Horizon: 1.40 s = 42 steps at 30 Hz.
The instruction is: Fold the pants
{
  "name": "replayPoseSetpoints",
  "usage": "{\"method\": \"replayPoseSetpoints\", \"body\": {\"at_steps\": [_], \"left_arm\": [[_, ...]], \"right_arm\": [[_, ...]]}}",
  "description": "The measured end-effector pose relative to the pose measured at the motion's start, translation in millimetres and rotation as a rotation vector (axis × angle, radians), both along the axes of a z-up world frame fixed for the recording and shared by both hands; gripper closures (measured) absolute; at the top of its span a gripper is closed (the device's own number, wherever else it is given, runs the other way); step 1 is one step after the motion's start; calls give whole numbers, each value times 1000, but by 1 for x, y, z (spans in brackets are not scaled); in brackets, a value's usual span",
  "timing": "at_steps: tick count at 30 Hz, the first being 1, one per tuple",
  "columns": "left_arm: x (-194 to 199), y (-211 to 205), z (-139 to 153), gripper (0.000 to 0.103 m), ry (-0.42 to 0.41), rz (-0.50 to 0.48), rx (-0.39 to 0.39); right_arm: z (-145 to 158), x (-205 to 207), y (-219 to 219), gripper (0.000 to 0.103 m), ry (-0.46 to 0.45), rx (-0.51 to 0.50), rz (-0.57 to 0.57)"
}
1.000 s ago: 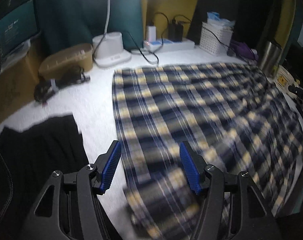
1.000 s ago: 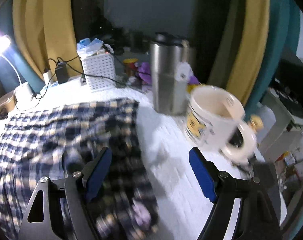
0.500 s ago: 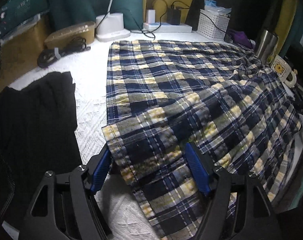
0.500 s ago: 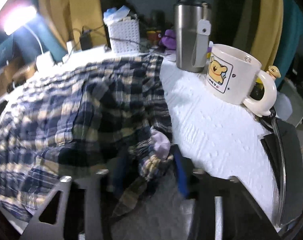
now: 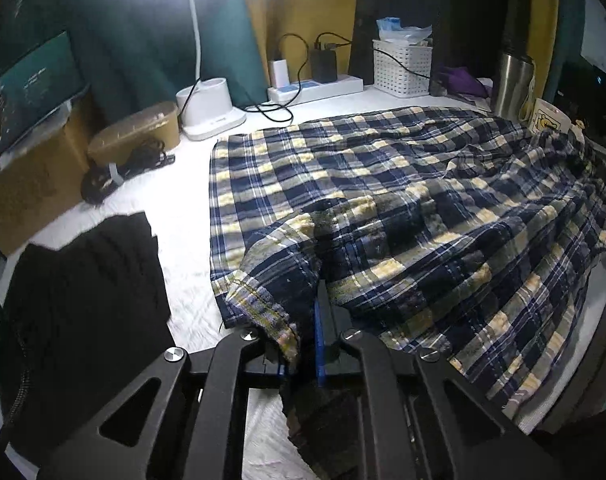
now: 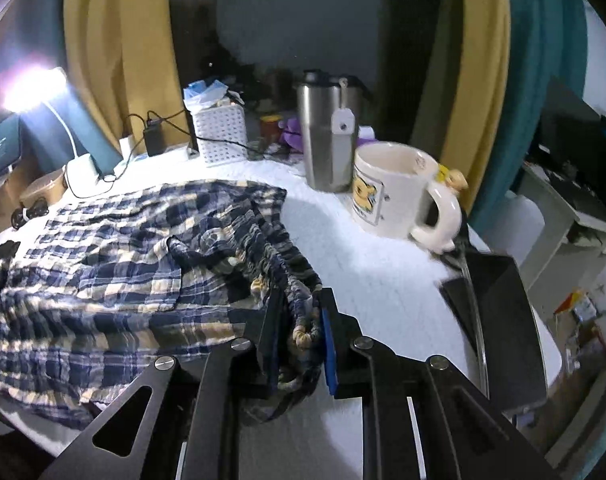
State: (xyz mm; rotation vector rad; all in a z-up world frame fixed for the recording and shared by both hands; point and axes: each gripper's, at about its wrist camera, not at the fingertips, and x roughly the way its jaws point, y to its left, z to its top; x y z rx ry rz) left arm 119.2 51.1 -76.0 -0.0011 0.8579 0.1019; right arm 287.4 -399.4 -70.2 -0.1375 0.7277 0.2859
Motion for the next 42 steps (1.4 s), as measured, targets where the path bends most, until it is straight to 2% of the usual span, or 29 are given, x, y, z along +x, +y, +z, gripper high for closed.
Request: {"method": "replayPoseSetpoints", "body": {"at_steps": [5,8,9,10,11,12,13,17,19,21,24,27,31,33,35,39,42], "left_arm": [[16,6,-22,94,50,-26,-20],[16,4,-30,88,59,-31,-2],[14,6,-30,87,58,-30,-16],[13,9,-30,83,63,-25,-27],[11,13,-29,77,65,-20,-30],[10,15,-28,66,64,-13,-25],[6,19,-26,60,60,-2,-24],[-17,28,-13,57,20,-9,-69],[-25,29,-13,46,20,-21,-106],[-34,27,-16,45,34,-54,-168],[-43,18,-25,45,64,-90,-187],[-45,12,-32,45,92,-120,-222],[-54,2,-38,45,51,-166,-133],[-57,4,-39,45,39,-173,-108],[-61,7,-39,45,35,-159,-65],[-67,26,-38,45,39,-98,-60],[-80,26,-23,45,-31,-110,-93]], "right_arm": [[-46,3,-10,86,93,-19,-59],[-48,-4,-10,85,61,-24,-72],[-48,-5,-11,77,60,-30,-85],[-47,-5,-13,56,51,-46,-115],[-47,-6,-15,46,39,-66,-145],[-46,-7,-19,34,26,-77,-167],[-44,-9,-23,32,29,-68,-173],[-33,-20,-24,32,-9,-93,-189],[-26,-26,-21,32,-35,-96,-200],[-16,-34,-14,32,-64,-99,-199],[-8,-42,-1,32,-83,-96,-168],[-16,-45,13,32,-68,-132,-137],[-45,-39,13,32,-4,-202,-190],[-47,-41,3,29,0,-168,-232],[-43,-45,-1,27,-6,-186,-259],[-32,-58,-3,27,-31,-197,-273],[-24,-75,-2,27,-53,-190,-259]]}}
